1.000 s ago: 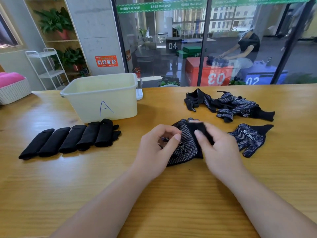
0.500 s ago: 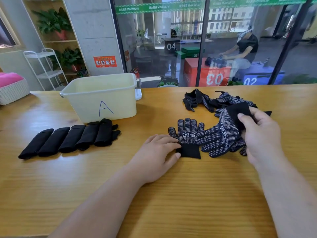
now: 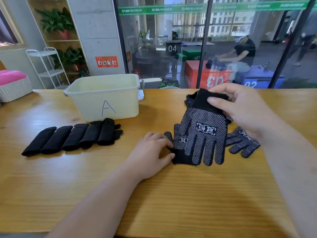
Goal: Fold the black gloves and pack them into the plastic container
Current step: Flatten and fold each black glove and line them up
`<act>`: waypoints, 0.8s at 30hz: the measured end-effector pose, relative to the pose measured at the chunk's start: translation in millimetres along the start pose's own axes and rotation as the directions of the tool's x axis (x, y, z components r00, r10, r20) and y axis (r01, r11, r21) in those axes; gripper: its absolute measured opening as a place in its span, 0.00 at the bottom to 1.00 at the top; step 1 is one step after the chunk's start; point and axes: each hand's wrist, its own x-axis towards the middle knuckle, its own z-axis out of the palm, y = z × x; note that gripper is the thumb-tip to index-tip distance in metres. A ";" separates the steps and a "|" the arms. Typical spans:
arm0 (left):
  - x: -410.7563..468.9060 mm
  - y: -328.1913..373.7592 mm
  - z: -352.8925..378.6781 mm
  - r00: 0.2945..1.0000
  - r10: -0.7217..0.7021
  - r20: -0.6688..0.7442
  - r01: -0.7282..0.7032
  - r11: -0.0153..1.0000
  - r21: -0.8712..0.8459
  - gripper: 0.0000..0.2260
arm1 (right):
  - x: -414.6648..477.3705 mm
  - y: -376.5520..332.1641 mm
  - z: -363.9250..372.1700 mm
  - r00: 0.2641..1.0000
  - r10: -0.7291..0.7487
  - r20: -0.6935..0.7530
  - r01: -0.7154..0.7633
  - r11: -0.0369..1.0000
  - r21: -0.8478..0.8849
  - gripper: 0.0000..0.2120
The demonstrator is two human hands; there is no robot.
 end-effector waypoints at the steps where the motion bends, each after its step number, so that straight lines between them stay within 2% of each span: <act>1: -0.2 -0.1 0.0 1.000 0.001 0.007 -0.001 1.000 0.003 0.20 | 7.5 2.5 2.4 1.000 0.010 0.018 -0.010 0.999 -0.048 0.09; 4: 0.0 -0.1 0.6 1.000 0.003 0.001 -0.003 1.000 0.010 0.20 | 27.9 10.5 8.4 0.999 -0.038 0.005 0.038 0.985 -0.168 0.09; 7: 0.1 0.0 1.4 1.000 0.003 -0.004 -0.003 1.000 0.019 0.21 | 39.3 7.9 12.7 0.976 -0.204 -0.080 0.185 0.963 -0.196 0.10; 10: -0.5 0.3 1.6 1.000 0.005 0.014 -0.005 1.000 0.029 0.23 | 33.4 10.7 20.2 0.946 -0.313 -0.082 0.286 0.928 -0.238 0.11; 12: -1.2 1.6 1.3 1.000 0.009 0.026 -0.010 0.999 0.037 0.24 | 19.4 27.1 28.9 0.955 -0.295 -0.010 0.280 0.915 -0.289 0.12; 13: -1.6 2.3 0.8 0.999 0.013 0.033 -0.014 0.999 0.046 0.25 | 10.6 39.9 34.1 0.958 -0.281 0.063 0.283 0.883 -0.374 0.12; 16: -2.5 4.8 -2.1 0.999 0.011 0.051 -0.014 0.998 0.065 0.23 | -20.8 79.4 49.0 0.957 -0.086 0.278 0.252 0.725 -0.641 0.12; 18: -2.9 6.4 -4.5 0.999 0.000 0.043 -0.002 0.999 0.054 0.23 | -35.4 92.4 53.1 0.959 -0.033 0.281 0.224 0.695 -0.683 0.13; 20: -3.5 7.6 -5.6 1.000 -0.006 0.026 0.005 0.999 0.045 0.22 | -38.8 92.8 53.4 0.965 -0.099 0.241 0.242 0.683 -0.689 0.13; 24: -4.9 9.7 -5.0 1.000 0.001 0.001 -0.001 0.999 0.053 0.20 | -37.8 85.9 56.0 0.949 -0.208 0.235 0.312 0.543 -0.779 0.09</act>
